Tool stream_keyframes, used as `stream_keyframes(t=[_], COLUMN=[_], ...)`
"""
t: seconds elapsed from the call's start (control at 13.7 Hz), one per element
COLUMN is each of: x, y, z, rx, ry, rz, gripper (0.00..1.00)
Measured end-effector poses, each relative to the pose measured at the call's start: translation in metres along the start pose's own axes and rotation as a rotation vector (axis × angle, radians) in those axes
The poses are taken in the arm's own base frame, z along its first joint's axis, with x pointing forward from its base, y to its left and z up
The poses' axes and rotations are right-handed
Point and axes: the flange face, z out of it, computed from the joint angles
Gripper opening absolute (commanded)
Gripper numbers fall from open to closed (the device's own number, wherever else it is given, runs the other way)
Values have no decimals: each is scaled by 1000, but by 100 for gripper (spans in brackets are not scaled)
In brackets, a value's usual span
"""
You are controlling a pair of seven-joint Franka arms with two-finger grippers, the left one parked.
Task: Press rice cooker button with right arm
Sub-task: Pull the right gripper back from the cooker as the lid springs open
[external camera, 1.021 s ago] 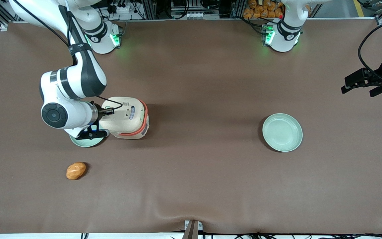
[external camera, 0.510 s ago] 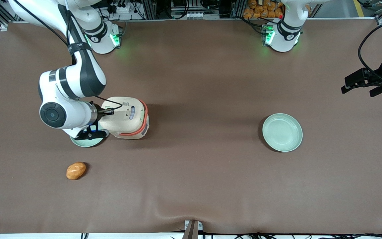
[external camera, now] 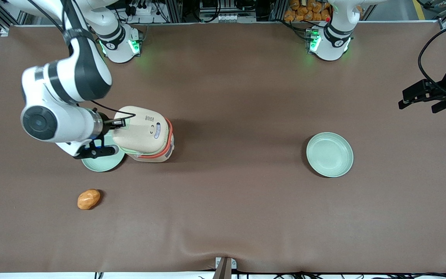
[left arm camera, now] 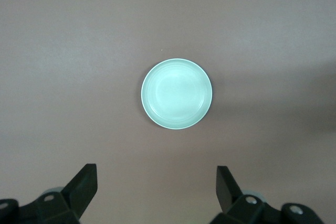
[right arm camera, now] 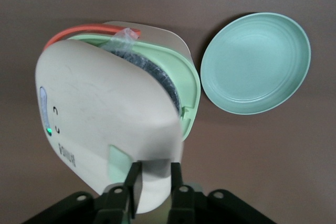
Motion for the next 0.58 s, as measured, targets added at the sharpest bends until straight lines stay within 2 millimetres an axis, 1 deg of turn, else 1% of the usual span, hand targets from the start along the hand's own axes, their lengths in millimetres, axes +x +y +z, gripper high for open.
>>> stream_keyframes(t=[0.07, 0.15, 0.36, 0.44, 0.58], x=[-6, -12, -31, -36, -46], y=[-1, -1, 5, 12, 39], z=[-15, -29, -72, -87, -111], rx=[3, 7, 14, 16, 28], ry=[22, 47, 133, 164, 213], rz=[-3, -5, -3, 6, 45], gripper=[91, 100, 100, 100, 100])
